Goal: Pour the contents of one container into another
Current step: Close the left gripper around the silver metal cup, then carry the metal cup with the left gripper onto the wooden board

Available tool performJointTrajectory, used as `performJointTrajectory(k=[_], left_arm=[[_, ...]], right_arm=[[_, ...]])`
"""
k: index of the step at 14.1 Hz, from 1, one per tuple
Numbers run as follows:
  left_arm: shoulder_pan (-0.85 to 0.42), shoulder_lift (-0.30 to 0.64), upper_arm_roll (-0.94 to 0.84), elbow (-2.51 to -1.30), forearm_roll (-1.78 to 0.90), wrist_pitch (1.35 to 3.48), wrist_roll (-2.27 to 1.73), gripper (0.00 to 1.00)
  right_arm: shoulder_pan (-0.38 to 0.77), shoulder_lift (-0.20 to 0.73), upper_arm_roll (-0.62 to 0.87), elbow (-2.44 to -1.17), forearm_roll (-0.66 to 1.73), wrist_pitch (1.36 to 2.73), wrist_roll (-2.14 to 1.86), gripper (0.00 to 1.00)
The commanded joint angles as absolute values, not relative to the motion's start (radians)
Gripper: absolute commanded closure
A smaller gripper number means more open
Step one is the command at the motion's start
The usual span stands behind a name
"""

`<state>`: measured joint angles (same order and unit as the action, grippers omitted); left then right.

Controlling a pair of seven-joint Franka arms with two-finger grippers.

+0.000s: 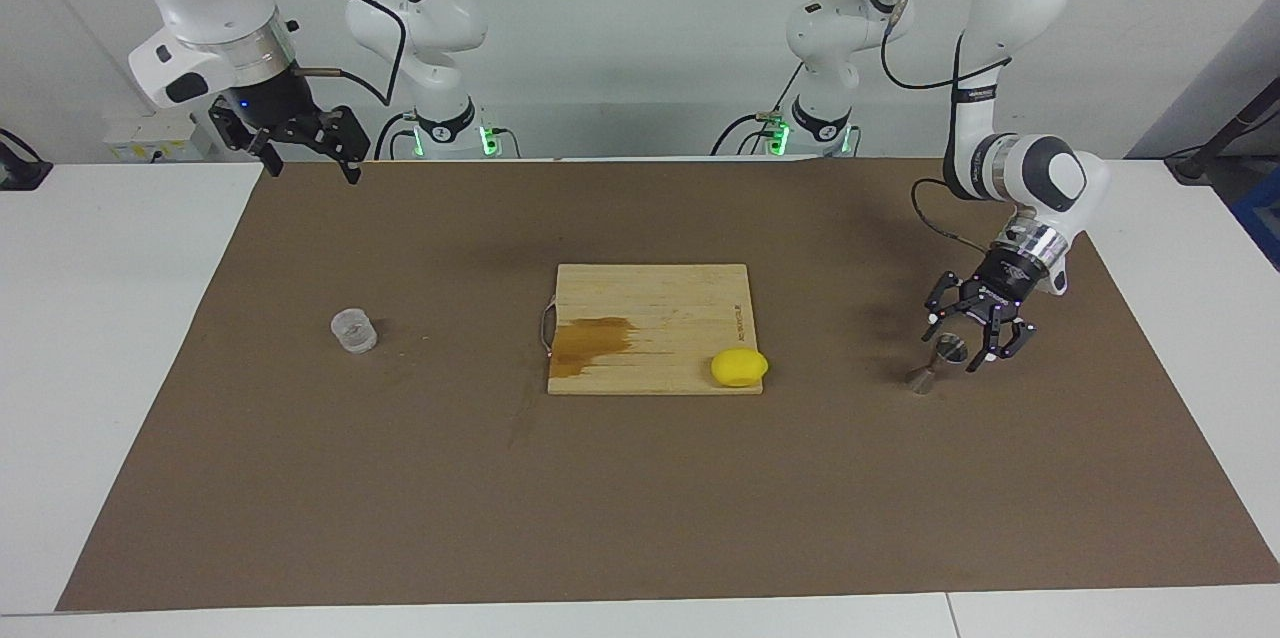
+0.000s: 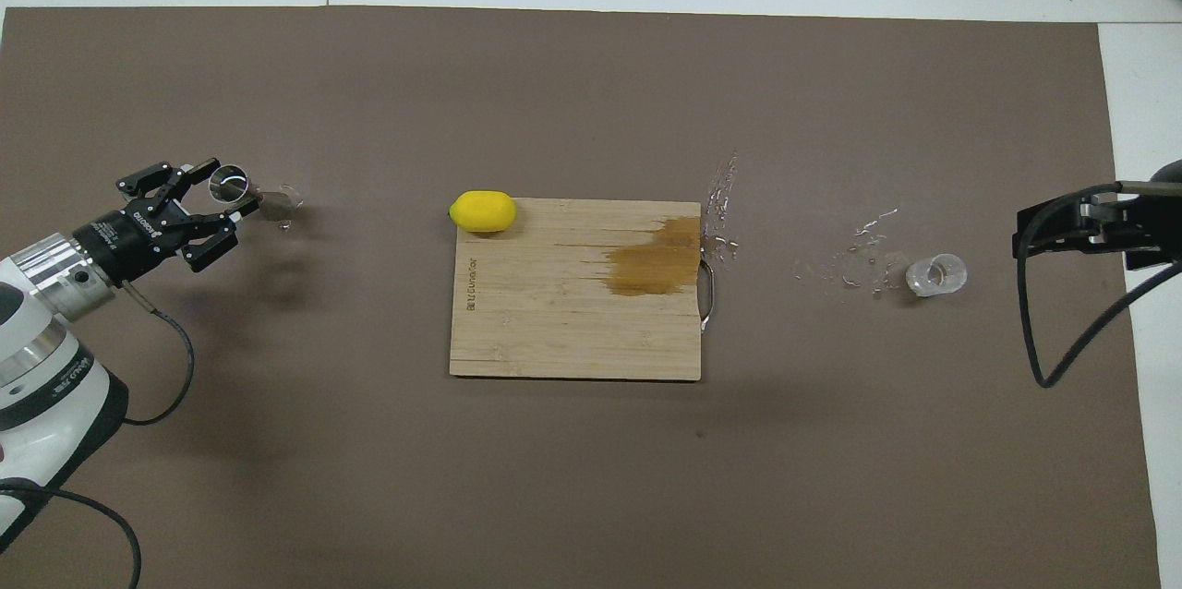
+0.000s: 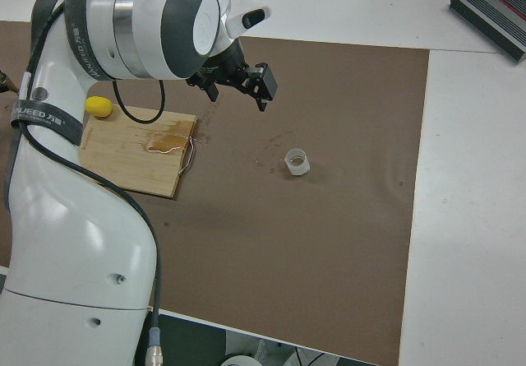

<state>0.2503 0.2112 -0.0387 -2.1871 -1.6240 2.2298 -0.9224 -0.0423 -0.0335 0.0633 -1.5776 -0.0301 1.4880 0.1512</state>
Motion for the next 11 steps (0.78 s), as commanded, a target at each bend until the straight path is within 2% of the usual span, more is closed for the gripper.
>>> performJointTrajectory(k=[1, 2, 3, 4, 5, 11], left_arm=[[0.241, 0.204, -0.035, -2.201, -1.649, 2.237, -0.902, 0.27], [0.241, 0.204, -0.035, -2.201, -1.649, 2.237, -0.902, 0.34], [0.241, 0.204, -0.035, -2.200, -1.649, 2.235, -0.903, 0.54], [0.241, 0.204, -0.035, -2.200, -1.649, 2.230, -0.902, 0.86], [0.238, 0.204, -0.035, -2.198, -1.649, 2.230, -0.900, 1.00], [0.232, 0.206, -0.038, -2.172, -1.649, 2.172, -0.850, 1.00]], right_arm=[[-0.057, -0.046, 0.069, -1.580, -0.021, 1.480, 0.123, 0.00], [-0.057, -0.046, 0.069, -1.580, -0.021, 1.480, 0.123, 0.00], [-0.057, -0.046, 0.069, -1.580, -0.021, 1.480, 0.123, 0.00], [-0.057, -0.046, 0.069, -1.580, -0.021, 1.480, 0.123, 0.00], [-0.057, -0.046, 0.069, -1.580, -0.021, 1.480, 0.123, 0.00], [-0.057, -0.046, 0.069, -1.580, -0.021, 1.480, 0.123, 0.00]])
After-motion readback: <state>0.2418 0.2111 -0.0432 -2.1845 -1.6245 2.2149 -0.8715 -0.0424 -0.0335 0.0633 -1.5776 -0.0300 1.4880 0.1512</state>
